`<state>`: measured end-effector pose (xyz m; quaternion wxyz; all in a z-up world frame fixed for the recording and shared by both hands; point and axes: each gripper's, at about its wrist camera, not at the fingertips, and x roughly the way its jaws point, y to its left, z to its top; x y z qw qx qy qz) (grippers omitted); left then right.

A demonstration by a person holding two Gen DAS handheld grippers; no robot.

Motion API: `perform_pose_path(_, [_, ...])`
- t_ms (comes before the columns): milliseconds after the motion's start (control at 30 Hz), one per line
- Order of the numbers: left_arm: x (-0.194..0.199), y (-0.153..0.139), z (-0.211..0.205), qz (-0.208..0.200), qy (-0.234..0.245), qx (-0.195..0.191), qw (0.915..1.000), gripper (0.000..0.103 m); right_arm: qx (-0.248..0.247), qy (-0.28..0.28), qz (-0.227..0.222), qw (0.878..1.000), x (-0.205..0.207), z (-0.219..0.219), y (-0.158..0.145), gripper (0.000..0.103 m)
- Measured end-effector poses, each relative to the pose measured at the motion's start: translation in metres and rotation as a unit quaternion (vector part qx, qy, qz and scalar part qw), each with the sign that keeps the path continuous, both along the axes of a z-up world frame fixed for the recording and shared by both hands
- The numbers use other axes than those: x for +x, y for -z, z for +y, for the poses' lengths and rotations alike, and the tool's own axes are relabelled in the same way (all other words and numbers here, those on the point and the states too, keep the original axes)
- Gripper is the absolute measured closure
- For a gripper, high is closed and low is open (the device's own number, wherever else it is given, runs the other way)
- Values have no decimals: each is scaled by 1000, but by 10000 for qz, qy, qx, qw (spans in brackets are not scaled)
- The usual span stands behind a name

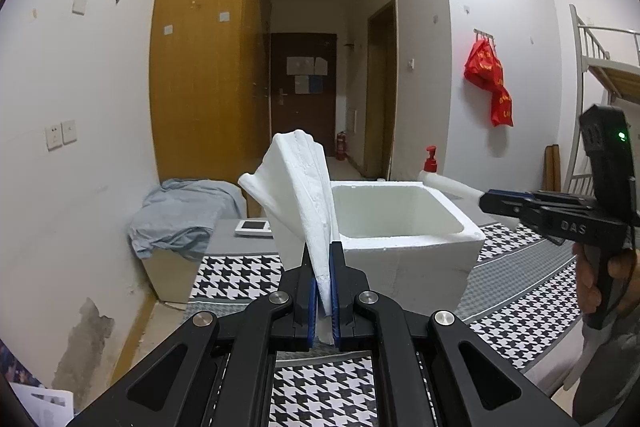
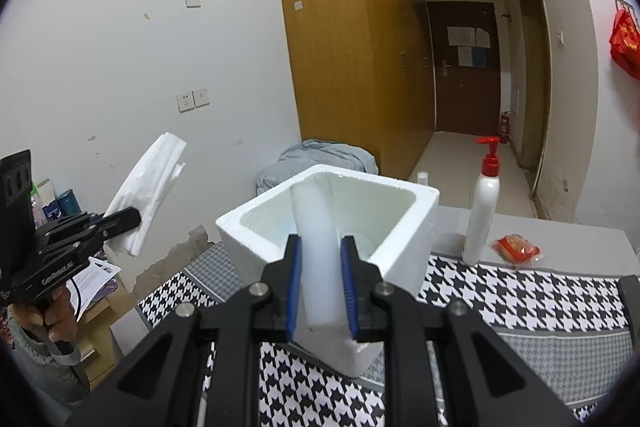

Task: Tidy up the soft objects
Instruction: 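Carry the foam roll with the right gripper and the cloth with the left gripper toward the foam box, then lower the foam roll into the white foam box and open the right gripper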

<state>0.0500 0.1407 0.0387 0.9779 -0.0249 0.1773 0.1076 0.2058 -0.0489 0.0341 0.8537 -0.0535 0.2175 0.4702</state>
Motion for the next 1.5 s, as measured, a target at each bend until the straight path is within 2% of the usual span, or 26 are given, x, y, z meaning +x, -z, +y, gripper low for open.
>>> perform_pose_path(933, [2, 12, 23, 121, -142, -164, 9997, 97, -141, 79, 198, 9997, 33, 51, 6, 80])
perform_pose_path(1067, [2, 12, 24, 123, -161, -151, 9997, 97, -165, 109, 164, 9997, 34, 55, 6, 75])
perform_pose_path(1100, [2, 12, 24, 130, -169, -152, 9997, 97, -191, 116, 143, 9996, 34, 55, 6, 68])
perform_pose_path(1133, [2, 11, 24, 130, -178, -155, 9996, 97, -209, 126, 132, 9996, 34, 56, 6, 52])
perform_pose_path(1167, [2, 11, 24, 128, -183, -161, 9996, 97, -211, 126, 128, 9996, 34, 57, 6, 44])
perform_pose_path(1200, [2, 11, 24, 127, -193, -163, 9996, 97, -187, 99, 126, 9997, 33, 56, 6, 32])
perform_pose_path(1233, [2, 11, 24, 124, -199, -163, 9996, 97, -150, 76, 137, 9998, 33, 56, 6, 25])
perform_pose_path(1333, [2, 9, 24, 117, -183, -171, 9996, 97, -158, 155, 143, 9997, 33, 54, 5, 12])
perform_pose_path(1500, [5, 10, 23, 125, -152, -170, 9997, 97, -46, 158, 86, 9998, 30, 48, 1, 0])
